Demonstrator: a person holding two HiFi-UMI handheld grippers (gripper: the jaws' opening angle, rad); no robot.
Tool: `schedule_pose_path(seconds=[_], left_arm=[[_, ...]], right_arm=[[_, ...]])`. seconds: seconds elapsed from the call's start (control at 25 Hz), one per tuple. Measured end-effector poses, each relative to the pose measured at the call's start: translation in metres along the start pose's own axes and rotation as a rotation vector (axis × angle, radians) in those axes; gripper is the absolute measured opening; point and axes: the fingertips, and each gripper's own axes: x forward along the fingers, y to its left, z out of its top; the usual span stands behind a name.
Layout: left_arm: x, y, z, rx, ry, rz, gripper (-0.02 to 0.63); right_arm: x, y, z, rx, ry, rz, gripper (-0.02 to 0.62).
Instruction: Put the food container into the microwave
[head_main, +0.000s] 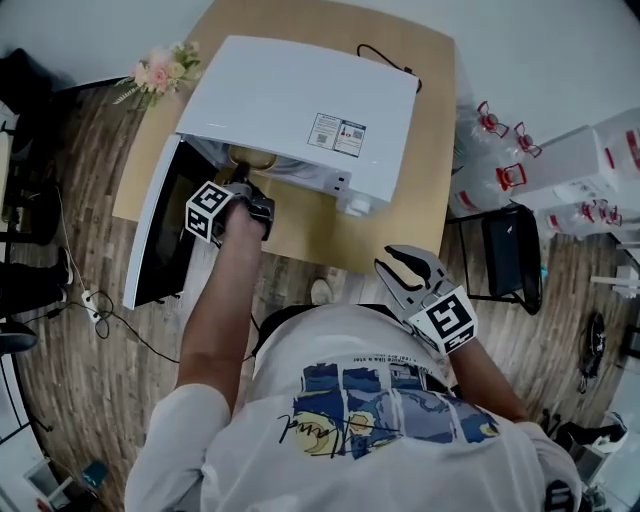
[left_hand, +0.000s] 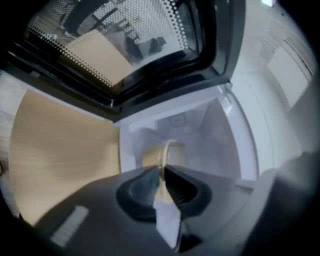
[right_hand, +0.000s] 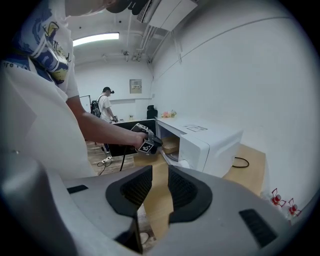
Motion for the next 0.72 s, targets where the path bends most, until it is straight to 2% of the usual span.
schedule_pose_path(seconds=[0.24,0.48,0.72], left_arm=[[0.027,-0.003,-0.002,0.003,0.000,0.015,0.041],[0.039,-0.004,-0.007,-0.028,0.015,0.003,0.046],[0.042,-0.006,-0.007,0.046,0.019,0.016,0.084]], right_arm=[[0.001,-0.018,-0.007,0.019,0.010,-0.006,0.091],[0.003,-0.024,-0.008,0.031,0.018,0.005,0.089],[0.009,-0.026,-0.006,0.030,0.014,0.027,0.089]])
